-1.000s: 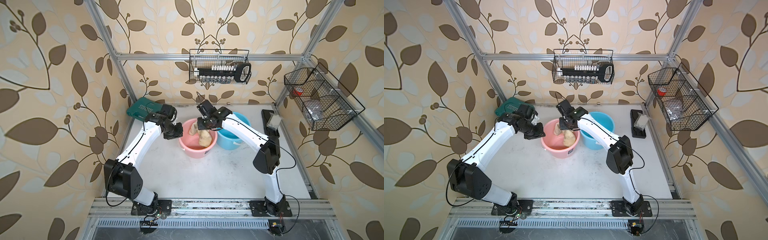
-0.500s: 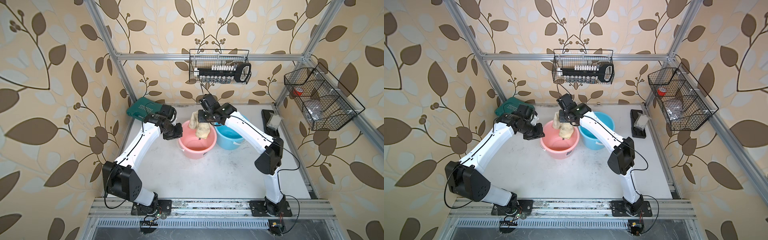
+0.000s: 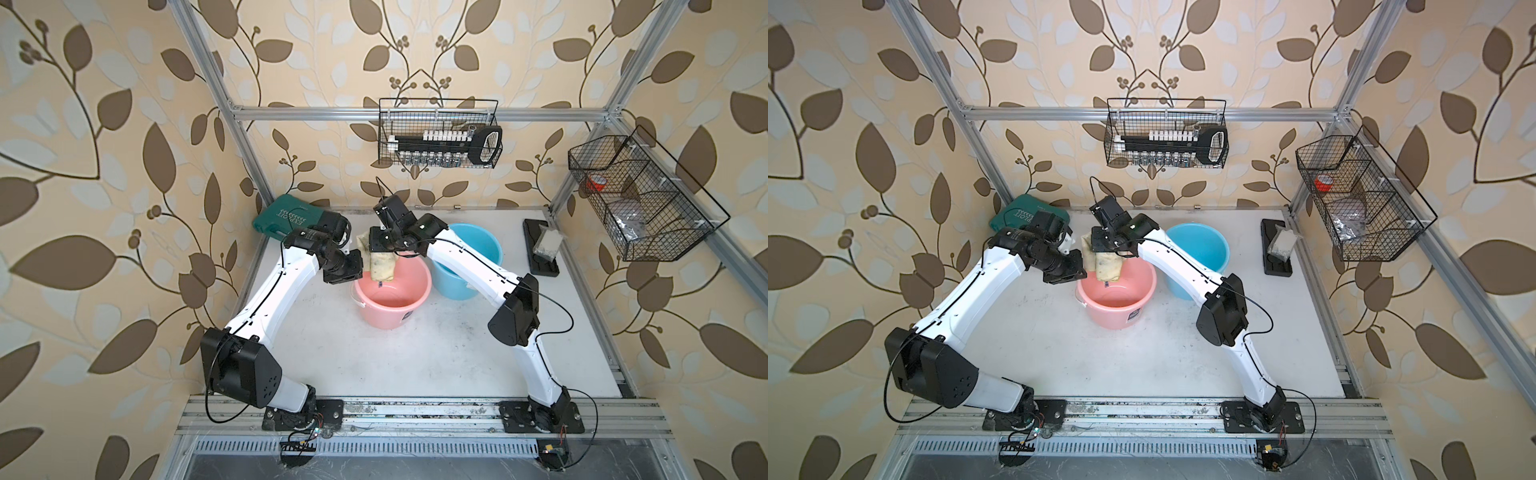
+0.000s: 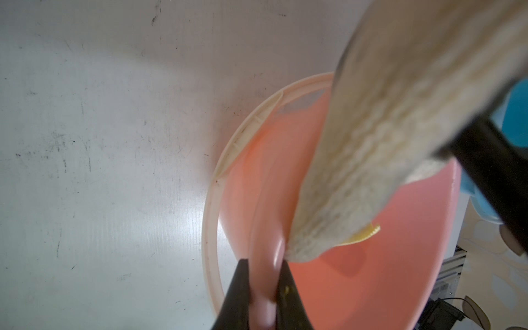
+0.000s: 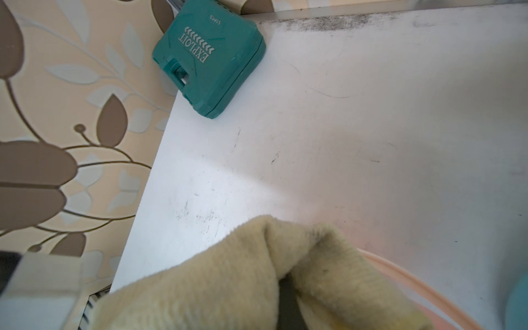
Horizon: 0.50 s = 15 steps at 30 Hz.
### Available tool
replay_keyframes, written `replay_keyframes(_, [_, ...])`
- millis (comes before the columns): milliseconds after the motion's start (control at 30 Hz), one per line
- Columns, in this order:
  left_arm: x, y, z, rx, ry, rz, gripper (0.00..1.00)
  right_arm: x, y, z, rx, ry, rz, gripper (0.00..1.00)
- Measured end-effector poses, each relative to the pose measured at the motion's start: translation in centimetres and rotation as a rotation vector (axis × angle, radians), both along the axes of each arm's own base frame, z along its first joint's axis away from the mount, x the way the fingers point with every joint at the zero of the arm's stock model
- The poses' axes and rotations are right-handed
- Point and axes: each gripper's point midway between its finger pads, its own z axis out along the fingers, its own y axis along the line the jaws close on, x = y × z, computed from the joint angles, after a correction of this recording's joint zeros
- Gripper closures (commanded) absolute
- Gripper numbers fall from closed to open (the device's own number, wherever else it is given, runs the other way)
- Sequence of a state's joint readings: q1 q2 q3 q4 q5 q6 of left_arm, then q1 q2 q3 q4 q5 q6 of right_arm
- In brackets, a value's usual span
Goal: Wipe the inside of the bucket with a cloth
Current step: Wipe the dirt from the inside of the bucket.
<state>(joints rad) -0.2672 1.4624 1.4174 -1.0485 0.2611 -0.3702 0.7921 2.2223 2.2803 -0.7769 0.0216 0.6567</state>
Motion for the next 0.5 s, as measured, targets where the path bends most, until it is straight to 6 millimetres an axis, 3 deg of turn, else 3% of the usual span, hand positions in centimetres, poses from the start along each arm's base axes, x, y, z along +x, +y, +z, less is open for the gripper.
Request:
replay_keyframes(300, [0.1,-0.3,-1.0,-0.008,0.041,-0.002,1.0,-1.9,1.4,-1.0,0.105,0.051,0.085,1.0])
replay_keyframes(433, [0.2,-0.4,-0.9,-0.011,0.034,-0.005,1.0,-1.5,0.5,-0.9,0.088,0.042,0.059,1.0])
replay_keyframes(500, [0.3,-0.5,-0.9,-0.011,0.032,-0.005,1.0,-1.3,-1.0,-1.1,0.05,0.038,0.024,1.0])
